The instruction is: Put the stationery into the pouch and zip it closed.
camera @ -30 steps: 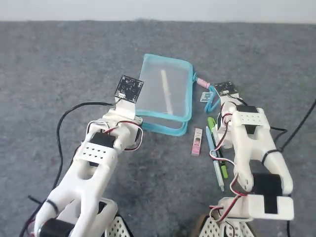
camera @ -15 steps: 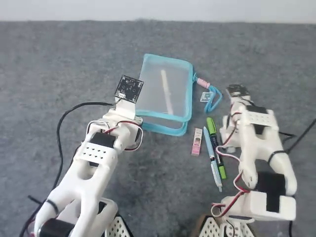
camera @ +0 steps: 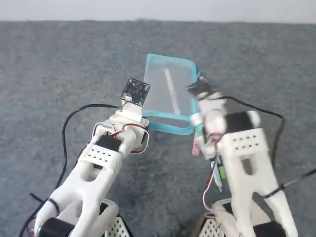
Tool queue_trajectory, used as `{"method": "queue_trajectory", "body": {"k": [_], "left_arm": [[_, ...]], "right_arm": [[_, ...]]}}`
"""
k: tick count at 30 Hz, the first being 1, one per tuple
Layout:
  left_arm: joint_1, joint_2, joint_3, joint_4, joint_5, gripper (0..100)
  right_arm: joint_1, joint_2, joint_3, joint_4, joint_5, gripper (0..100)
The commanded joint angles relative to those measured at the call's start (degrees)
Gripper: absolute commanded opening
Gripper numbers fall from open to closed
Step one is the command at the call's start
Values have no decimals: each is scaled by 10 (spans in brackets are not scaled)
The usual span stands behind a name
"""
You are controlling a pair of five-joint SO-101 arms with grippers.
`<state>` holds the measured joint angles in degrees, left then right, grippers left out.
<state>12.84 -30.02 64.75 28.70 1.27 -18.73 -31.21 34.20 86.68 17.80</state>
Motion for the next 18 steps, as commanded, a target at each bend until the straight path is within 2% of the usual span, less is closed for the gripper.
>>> {"method": "queue_trajectory", "body": {"k": [1, 8, 14, 18], "left_arm": [[13, -7, -10, -18, 5, 11], [14, -11, -12, -18, 5, 11], [17, -11, -15, -19, 4, 11], [47, -11, -18, -17, 3, 11]], "right_arm": [[-55, -7, -33, 7, 9, 6], [-66, 93, -76, -5, 8, 6], [-67, 113, -112, 10, 7, 6], [-66, 147, -150, 7, -13, 6]]}}
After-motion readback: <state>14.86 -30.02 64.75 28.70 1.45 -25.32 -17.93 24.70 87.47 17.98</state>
